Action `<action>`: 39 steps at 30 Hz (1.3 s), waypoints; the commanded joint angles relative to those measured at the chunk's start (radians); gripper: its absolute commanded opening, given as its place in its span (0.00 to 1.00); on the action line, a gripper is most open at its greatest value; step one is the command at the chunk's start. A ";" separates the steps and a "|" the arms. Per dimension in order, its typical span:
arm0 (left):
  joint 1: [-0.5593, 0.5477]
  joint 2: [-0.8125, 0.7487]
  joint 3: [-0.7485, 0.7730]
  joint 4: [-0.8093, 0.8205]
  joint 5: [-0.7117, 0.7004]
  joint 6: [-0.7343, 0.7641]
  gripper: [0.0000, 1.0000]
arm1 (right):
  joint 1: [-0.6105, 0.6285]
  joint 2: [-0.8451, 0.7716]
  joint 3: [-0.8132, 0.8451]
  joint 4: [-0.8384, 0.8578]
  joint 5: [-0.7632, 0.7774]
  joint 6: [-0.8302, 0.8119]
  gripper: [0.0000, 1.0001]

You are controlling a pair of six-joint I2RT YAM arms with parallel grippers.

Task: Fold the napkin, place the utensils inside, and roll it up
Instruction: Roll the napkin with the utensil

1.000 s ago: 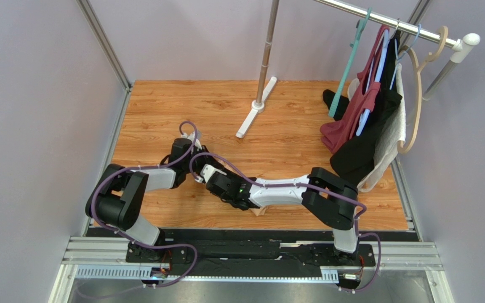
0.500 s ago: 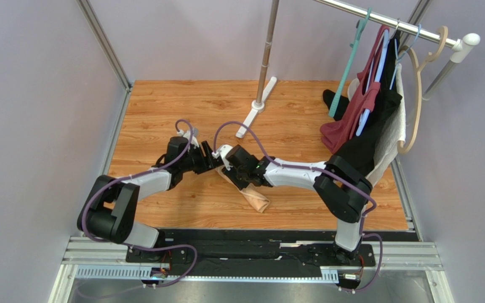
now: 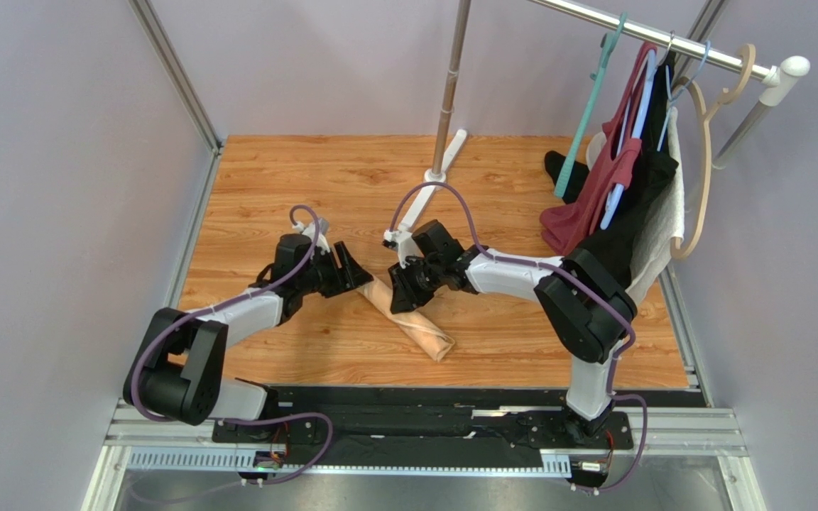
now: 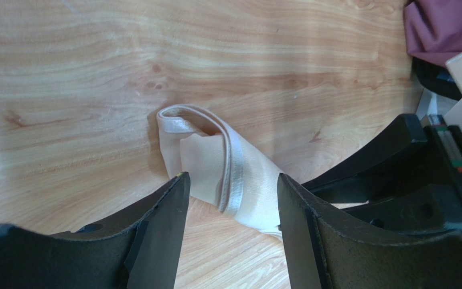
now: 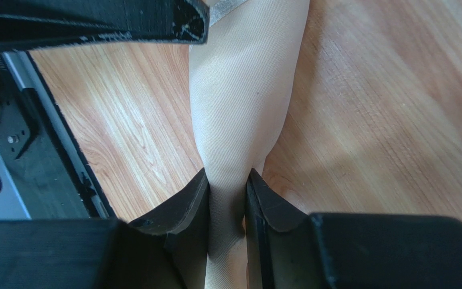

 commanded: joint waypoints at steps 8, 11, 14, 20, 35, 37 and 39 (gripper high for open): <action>0.004 0.075 -0.008 0.070 0.031 0.000 0.64 | -0.016 0.014 -0.014 0.088 -0.047 0.031 0.27; 0.019 0.034 -0.004 0.041 -0.001 -0.016 0.64 | 0.001 -0.006 -0.023 0.079 0.025 0.016 0.27; 0.067 -0.018 0.015 -0.015 -0.013 -0.033 0.64 | 0.016 -0.003 -0.022 0.076 0.100 0.027 0.27; 0.171 -0.159 0.064 -0.163 -0.058 -0.010 0.65 | 0.030 0.027 -0.002 0.108 0.237 0.057 0.26; 0.219 -0.382 0.180 -0.383 -0.032 0.029 0.66 | -0.004 0.311 0.372 0.042 0.361 0.056 0.25; 0.223 -0.393 0.200 -0.413 -0.023 0.039 0.66 | -0.008 0.355 0.444 0.030 0.357 0.054 0.25; 0.226 -0.411 0.223 -0.447 -0.020 0.055 0.66 | -0.013 0.377 0.483 0.025 0.340 0.040 0.26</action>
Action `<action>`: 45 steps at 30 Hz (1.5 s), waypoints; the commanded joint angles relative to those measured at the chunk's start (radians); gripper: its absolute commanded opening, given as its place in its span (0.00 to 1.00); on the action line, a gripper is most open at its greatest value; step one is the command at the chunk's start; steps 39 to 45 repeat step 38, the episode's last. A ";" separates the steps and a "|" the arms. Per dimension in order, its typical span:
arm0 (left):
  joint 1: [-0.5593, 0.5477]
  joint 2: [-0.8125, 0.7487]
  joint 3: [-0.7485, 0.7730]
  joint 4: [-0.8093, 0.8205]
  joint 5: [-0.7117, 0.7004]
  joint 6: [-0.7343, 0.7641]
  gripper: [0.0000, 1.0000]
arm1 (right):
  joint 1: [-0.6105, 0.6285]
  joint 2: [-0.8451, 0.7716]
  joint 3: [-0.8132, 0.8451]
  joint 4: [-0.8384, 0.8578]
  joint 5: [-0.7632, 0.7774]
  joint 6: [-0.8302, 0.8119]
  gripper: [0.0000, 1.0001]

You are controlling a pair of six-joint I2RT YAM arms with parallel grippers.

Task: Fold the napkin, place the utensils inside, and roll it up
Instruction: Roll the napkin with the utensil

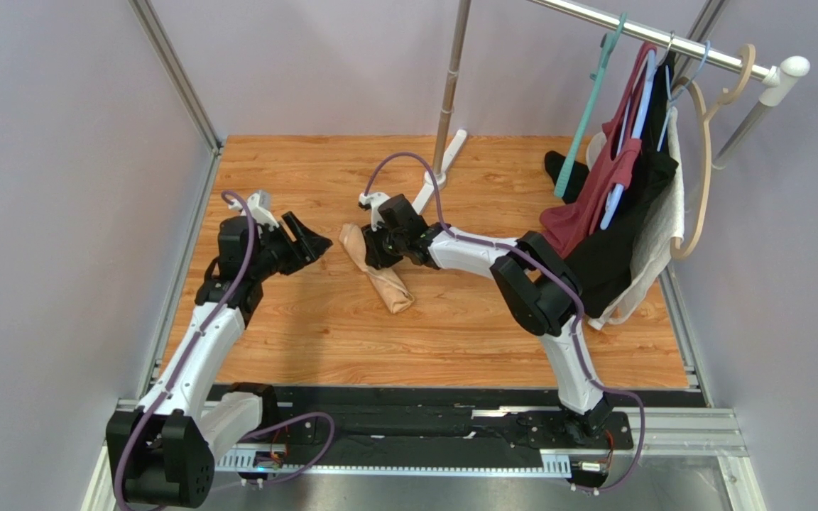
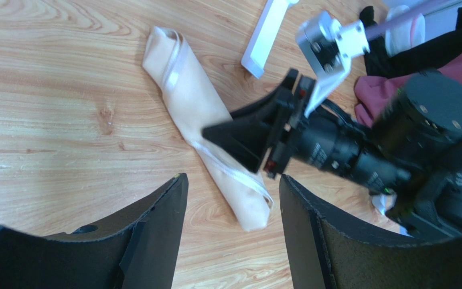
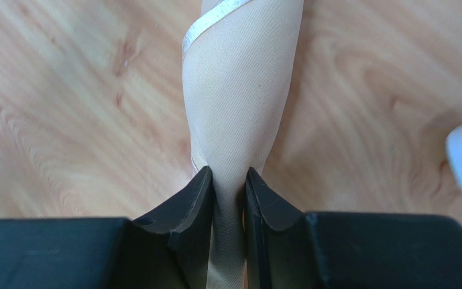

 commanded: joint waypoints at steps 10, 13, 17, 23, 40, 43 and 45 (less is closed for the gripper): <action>0.042 -0.096 0.156 -0.182 0.068 0.089 0.67 | -0.006 -0.059 0.147 -0.112 -0.068 -0.071 0.80; 0.049 -0.113 0.179 -0.206 0.087 0.112 0.67 | 0.006 -0.224 0.070 -0.107 -0.025 -0.074 1.00; 0.049 -0.162 0.214 -0.252 0.078 0.181 0.68 | 0.026 -0.452 -0.057 -0.118 0.052 -0.065 1.00; 0.049 -0.295 0.234 -0.288 0.035 0.322 0.68 | 0.029 -0.833 -0.384 -0.135 0.243 0.004 1.00; 0.049 -0.507 0.146 -0.277 -0.038 0.371 0.75 | 0.029 -1.317 -0.732 -0.228 0.510 0.050 1.00; 0.049 -0.507 0.146 -0.277 -0.038 0.371 0.75 | 0.029 -1.317 -0.732 -0.228 0.510 0.050 1.00; 0.049 -0.507 0.146 -0.277 -0.038 0.371 0.75 | 0.029 -1.317 -0.732 -0.228 0.510 0.050 1.00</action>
